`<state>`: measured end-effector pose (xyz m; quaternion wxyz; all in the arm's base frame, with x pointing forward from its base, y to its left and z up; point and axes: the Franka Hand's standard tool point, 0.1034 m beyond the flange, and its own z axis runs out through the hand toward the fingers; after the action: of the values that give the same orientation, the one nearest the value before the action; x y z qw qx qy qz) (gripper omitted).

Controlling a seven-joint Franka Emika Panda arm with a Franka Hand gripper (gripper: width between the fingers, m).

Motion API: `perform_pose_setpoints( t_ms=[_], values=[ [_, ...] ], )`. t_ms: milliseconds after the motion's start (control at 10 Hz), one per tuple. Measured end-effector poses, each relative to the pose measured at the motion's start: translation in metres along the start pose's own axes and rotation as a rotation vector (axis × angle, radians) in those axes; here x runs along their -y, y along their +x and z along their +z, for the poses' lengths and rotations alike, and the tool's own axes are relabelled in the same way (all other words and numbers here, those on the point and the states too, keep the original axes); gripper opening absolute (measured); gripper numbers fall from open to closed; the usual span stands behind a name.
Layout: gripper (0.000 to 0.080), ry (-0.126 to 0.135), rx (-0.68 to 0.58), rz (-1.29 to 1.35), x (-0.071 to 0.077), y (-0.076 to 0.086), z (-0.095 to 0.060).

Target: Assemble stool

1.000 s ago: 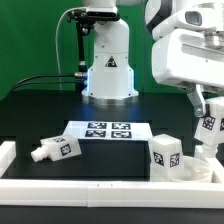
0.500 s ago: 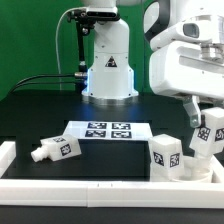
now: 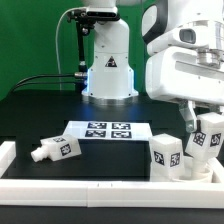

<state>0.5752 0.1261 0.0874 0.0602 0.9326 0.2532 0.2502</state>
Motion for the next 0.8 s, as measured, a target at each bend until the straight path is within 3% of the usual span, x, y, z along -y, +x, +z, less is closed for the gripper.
perform_pose_setpoints(
  t_ms=[800],
  values=[
    [0.0323,0.001,0.025,-0.002,0.006,-0.013,0.011]
  ],
)
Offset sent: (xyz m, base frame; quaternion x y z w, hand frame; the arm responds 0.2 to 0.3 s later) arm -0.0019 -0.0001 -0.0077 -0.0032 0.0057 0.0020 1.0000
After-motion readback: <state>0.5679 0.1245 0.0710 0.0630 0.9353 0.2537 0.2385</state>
